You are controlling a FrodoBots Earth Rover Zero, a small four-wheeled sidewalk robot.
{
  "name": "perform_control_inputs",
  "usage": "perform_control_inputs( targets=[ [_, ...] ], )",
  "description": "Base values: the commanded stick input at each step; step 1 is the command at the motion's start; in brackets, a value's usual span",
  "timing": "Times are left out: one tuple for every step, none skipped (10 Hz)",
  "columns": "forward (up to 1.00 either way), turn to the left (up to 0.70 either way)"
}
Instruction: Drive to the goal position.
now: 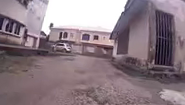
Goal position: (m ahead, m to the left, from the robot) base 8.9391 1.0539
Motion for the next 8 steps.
perform_control_inputs(
  targets=[
    [0.7,0.0],
    [0.7,0.0],
    [0.7,0.0],
    [0.7,0.0],
    [0.7,0.0],
    [0.7,0.0],
    [0.7,0.0],
    [0.7,0.0]
  ],
)
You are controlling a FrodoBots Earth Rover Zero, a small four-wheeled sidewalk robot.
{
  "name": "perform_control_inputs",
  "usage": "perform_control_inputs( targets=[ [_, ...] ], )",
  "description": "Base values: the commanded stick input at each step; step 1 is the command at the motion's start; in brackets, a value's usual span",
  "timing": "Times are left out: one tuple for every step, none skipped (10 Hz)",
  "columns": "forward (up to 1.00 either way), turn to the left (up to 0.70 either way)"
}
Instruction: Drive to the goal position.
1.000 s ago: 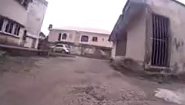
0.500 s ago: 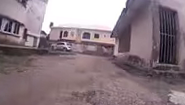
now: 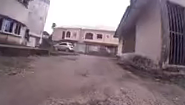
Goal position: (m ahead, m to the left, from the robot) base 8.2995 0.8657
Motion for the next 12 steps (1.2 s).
perform_control_inputs(
  targets=[
    [0.7,0.0],
    [0.7,0.0],
    [0.7,0.0],
    [0.7,0.0],
    [0.7,0.0],
    [0.7,0.0],
    [0.7,0.0],
    [0.7,0.0],
    [0.7,0.0],
    [0.7,0.0],
    [0.7,0.0],
    [0.7,0.0]
  ],
)
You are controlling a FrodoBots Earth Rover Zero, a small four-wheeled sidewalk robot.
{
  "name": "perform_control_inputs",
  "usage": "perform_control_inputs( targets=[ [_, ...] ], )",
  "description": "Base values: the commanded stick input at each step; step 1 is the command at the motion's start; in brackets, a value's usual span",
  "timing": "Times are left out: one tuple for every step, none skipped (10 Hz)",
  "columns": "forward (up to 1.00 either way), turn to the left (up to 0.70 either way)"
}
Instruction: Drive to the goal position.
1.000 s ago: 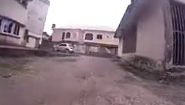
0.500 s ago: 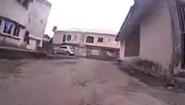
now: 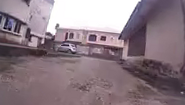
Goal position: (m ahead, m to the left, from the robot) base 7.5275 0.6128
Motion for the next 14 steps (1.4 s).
perform_control_inputs(
  targets=[
    [0.7,0.0],
    [0.7,0.0],
    [0.7,0.0],
    [0.7,0.0],
    [0.7,0.0],
    [0.7,0.0],
    [0.7,0.0],
    [0.7,0.0],
    [0.7,0.0],
    [0.7,0.0],
    [0.7,0.0],
    [0.7,0.0],
    [0.7,0.0],
    [0.7,0.0]
  ],
)
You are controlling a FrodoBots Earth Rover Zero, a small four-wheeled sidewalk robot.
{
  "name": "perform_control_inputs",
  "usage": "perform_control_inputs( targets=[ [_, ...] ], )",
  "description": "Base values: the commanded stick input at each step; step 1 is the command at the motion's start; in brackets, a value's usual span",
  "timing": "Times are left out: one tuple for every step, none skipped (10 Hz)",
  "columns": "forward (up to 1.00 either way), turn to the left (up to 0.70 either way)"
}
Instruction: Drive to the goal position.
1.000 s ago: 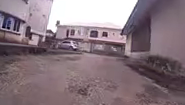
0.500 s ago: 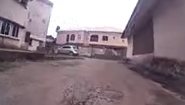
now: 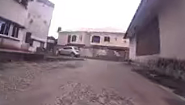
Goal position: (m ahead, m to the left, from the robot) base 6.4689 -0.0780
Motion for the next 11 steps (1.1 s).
perform_control_inputs(
  targets=[
    [0.7,0.0],
    [0.7,0.0],
    [0.7,0.0],
    [0.7,0.0],
    [0.7,0.0],
    [0.7,-0.22],
    [0.7,-0.33],
    [0.7,-0.35],
    [0.7,-0.35],
    [0.7,0.0],
    [0.7,0.0]
  ],
)
